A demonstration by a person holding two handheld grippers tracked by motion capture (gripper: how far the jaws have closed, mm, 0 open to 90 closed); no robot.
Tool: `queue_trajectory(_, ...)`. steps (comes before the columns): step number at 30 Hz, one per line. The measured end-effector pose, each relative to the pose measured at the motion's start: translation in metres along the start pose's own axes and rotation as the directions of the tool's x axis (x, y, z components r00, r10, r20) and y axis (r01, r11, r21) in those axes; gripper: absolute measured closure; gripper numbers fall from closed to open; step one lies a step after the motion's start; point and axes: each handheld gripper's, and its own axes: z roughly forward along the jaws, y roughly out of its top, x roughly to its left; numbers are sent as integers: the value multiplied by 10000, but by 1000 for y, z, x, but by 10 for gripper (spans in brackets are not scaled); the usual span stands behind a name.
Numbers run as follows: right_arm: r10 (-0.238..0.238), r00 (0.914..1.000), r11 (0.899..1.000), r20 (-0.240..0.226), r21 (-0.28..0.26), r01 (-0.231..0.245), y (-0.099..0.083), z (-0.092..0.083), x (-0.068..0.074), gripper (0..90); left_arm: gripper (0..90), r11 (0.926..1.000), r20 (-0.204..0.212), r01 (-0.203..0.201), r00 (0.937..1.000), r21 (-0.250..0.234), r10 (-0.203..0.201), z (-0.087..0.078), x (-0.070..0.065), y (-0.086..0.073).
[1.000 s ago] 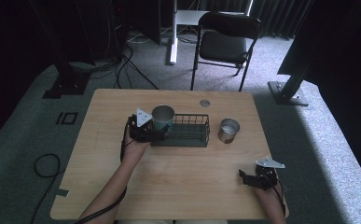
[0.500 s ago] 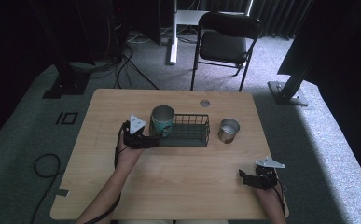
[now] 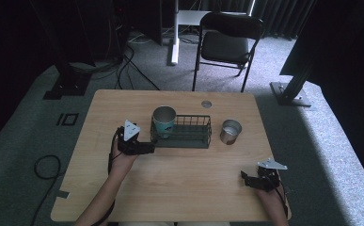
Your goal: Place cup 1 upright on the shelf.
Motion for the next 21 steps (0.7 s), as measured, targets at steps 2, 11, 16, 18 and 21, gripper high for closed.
queue_trajectory(2, 5, 10000, 10000, 0, 9, -5, 0, 0, 0, 149, 4, 10000, 7, 17, 10000, 71, -17, -2, 1, -4)
queue_trajectory(11, 4, 10000, 10000, -1, 3, -4, 0, 0, 0, 149, 4, 9989, -31, 200, 9998, 422, -198, -13, 12, -23)
queue_trajectory(16, -1, 10000, 10000, -1, 3, 1, 0, 0, 0, 149, 4, 9978, -127, 342, 9994, 563, -335, -20, 18, -35)
queue_trajectory(18, 0, 10000, 10000, -2, 4, 0, 0, 0, 0, 149, 4, 9973, -170, 361, 9992, 632, -350, -22, 20, -40)
queue_trajectory(21, 6, 10000, 10000, 0, 5, -6, 0, 0, 0, 149, 4, 9967, -184, 407, 9991, 702, -395, -25, 22, -46)
